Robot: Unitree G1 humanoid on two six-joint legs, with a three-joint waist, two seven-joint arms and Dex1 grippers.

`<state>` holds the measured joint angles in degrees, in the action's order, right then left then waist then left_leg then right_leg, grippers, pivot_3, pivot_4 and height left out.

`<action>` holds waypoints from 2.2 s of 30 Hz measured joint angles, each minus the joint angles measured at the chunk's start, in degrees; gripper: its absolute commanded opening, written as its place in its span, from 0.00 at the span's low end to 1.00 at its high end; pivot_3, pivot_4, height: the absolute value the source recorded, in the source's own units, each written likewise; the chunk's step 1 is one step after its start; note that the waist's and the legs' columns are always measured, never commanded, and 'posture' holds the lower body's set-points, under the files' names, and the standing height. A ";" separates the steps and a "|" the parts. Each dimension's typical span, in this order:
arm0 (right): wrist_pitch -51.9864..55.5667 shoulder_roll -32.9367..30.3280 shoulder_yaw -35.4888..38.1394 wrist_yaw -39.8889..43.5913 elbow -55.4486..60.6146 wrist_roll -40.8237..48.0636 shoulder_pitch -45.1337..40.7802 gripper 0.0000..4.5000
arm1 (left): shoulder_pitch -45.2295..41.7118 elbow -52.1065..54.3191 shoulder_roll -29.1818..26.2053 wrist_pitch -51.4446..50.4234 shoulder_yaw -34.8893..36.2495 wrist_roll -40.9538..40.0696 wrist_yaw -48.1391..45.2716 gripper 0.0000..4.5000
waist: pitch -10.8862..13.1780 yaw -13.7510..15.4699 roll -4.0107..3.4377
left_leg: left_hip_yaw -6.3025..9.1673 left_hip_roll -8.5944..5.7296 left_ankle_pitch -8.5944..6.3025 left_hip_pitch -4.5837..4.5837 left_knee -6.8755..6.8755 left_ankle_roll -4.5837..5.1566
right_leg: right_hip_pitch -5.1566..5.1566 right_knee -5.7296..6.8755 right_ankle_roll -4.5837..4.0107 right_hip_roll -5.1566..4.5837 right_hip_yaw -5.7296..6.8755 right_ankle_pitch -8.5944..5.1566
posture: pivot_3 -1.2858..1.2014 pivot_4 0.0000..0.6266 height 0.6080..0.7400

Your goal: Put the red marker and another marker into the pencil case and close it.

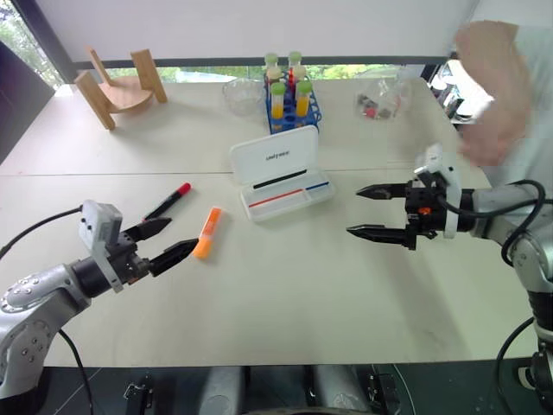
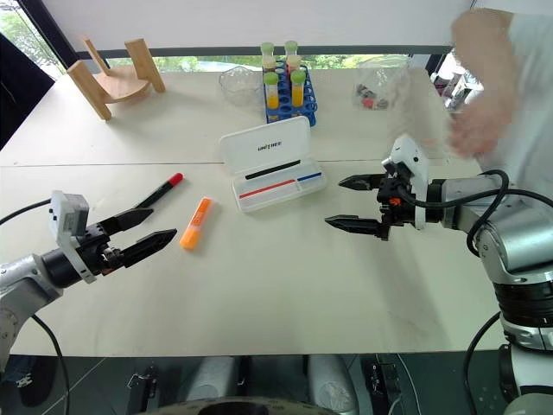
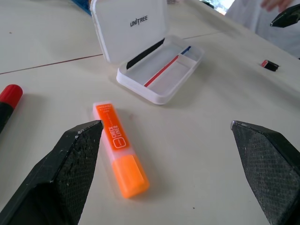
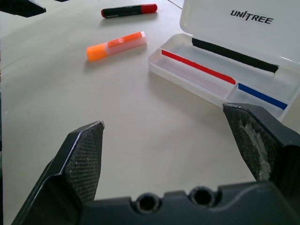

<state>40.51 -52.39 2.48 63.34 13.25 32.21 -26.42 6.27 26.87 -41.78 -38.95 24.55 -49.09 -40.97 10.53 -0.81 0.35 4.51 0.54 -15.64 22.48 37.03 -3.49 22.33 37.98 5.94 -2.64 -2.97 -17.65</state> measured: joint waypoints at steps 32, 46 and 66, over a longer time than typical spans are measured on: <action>0.38 2.08 0.74 -5.05 3.25 0.08 2.71 0.99 | -32.47 -17.36 2.95 7.33 -25.23 15.51 -8.87 1.00 | 0.03 0.11 0.06 | 0.00 -0.12 0.01 0.04 0.05 -0.01 | -0.02 -0.01 0.04 0.03 0.02 0.02 | 0.52 0.24 1.00; 1.30 4.11 3.62 -12.59 9.96 0.71 10.22 0.99 | -51.65 -60.00 19.44 27.33 -41.90 37.38 -21.62 1.00 | 0.06 -0.11 0.09 | 0.04 -0.14 0.01 0.22 0.09 0.01 | 0.16 0.02 0.06 0.05 0.02 0.01 | 0.52 0.24 1.00; 1.30 4.46 3.51 -13.42 9.95 0.67 8.90 1.00 | -44.17 -51.46 17.30 24.70 -39.75 38.79 -31.09 0.01 | 0.04 -0.15 0.07 | 0.12 -0.12 0.01 0.14 0.11 0.01 | 0.06 0.10 0.07 0.06 0.05 0.01 | 0.52 0.24 1.00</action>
<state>41.81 -47.93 6.00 49.92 23.21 32.89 -17.53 -37.90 -24.59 -24.48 -14.25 -15.20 -10.29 -72.06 10.57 -0.96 0.42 4.64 0.41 -15.63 22.62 37.14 -3.48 22.39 38.08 6.01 -2.58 -2.92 -17.64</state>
